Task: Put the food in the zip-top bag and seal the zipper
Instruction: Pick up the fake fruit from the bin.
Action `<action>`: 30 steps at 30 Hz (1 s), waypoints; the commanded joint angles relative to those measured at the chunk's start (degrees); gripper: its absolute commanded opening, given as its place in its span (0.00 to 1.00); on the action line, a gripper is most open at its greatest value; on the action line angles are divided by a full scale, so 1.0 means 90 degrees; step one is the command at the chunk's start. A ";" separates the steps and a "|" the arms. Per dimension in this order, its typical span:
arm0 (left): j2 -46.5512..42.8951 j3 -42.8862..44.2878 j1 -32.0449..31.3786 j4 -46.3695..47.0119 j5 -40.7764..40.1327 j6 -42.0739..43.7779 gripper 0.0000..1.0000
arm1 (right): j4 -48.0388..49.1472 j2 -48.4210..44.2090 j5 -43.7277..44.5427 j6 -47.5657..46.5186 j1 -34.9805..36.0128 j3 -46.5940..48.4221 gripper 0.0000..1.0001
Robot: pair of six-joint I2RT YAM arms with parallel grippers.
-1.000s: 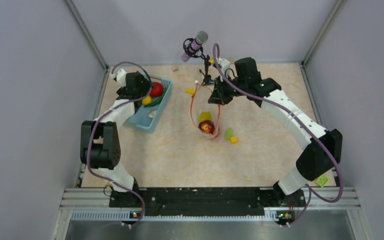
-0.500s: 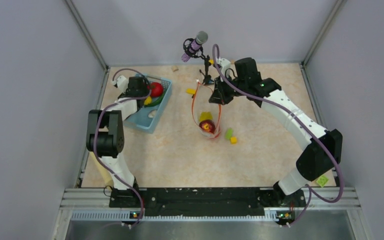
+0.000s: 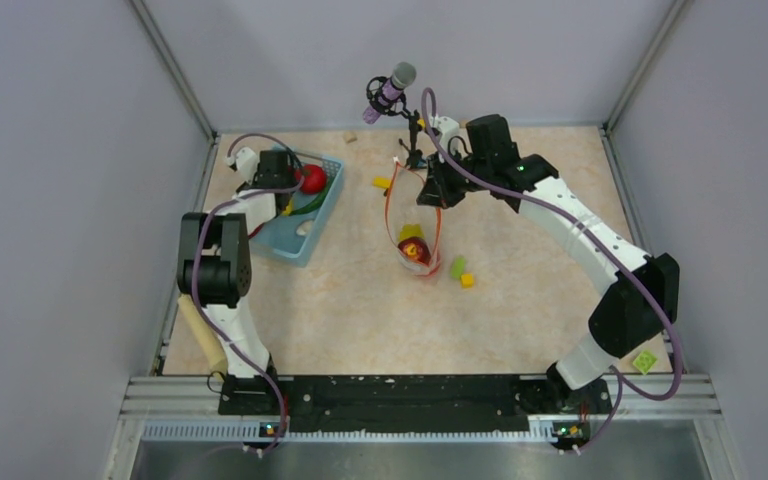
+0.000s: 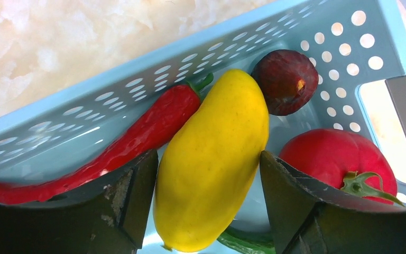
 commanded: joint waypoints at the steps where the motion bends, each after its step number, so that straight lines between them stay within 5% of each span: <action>1: 0.0263 0.0363 0.0041 0.0079 0.0115 0.0193 0.75 | 0.0125 -0.0050 0.0017 -0.0045 0.0074 0.0331 0.00; 5: 0.0390 0.0481 0.0043 0.0023 0.0325 0.0227 0.73 | 0.0124 -0.0088 -0.0011 -0.0044 0.0067 0.0316 0.00; 14: 0.0158 0.0513 0.0042 -0.0178 0.0849 0.0272 0.43 | 0.0127 -0.0117 -0.0066 -0.0007 0.0068 0.0310 0.00; 24: -0.1328 -0.0482 -0.0191 0.0818 0.1355 0.0340 0.31 | 0.0153 -0.0161 -0.0082 0.0019 0.0077 0.0288 0.00; 30: -0.2809 -0.0861 -0.0742 0.0895 0.0816 0.0745 0.28 | 0.0189 -0.0199 -0.0111 0.0042 0.0074 0.0260 0.00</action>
